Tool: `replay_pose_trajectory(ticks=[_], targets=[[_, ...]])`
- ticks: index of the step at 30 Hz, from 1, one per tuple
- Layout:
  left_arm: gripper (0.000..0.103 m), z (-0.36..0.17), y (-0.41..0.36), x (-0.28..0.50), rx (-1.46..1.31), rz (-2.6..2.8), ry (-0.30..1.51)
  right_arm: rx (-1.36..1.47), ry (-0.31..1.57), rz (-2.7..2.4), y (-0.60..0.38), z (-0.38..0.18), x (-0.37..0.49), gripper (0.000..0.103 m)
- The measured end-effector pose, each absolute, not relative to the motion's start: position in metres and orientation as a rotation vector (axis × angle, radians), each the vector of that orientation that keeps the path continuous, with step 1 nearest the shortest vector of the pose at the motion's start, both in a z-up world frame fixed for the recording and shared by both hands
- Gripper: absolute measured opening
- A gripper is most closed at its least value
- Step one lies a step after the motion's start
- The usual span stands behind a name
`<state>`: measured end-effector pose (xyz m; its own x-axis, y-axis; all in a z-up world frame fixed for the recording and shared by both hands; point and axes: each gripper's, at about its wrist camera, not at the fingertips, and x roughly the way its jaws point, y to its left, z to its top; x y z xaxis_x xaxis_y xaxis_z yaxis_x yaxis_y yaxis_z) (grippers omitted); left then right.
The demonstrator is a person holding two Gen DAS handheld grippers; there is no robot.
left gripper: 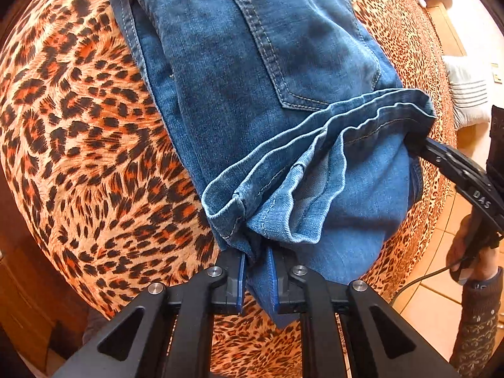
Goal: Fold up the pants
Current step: 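Lay the folded legs down and open both tools to release the jeans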
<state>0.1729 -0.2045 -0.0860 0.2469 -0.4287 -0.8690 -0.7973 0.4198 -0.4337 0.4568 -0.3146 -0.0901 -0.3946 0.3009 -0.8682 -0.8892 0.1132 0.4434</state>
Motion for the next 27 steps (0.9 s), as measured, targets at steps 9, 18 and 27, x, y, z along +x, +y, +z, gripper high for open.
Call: replay_pose_trajectory(ticks=[9, 18, 27], targets=[[0.027, -0.035, -0.217, 0.157, -1.082, 0.228, 1.362, -0.472, 1.325, 1.412, -0.337, -0.062, 0.464, 0.039], [0.031, -0.046, -0.225, 0.221, -0.898, 0.276, 1.315, -0.233, 1.372, 1.428, -0.319, -0.079, 0.452, 0.034], [0.035, -0.028, -0.266, 0.211, -0.841, 0.171, 1.338, -0.124, 1.347, 1.400, -0.355, -0.063, 0.460, 0.026]])
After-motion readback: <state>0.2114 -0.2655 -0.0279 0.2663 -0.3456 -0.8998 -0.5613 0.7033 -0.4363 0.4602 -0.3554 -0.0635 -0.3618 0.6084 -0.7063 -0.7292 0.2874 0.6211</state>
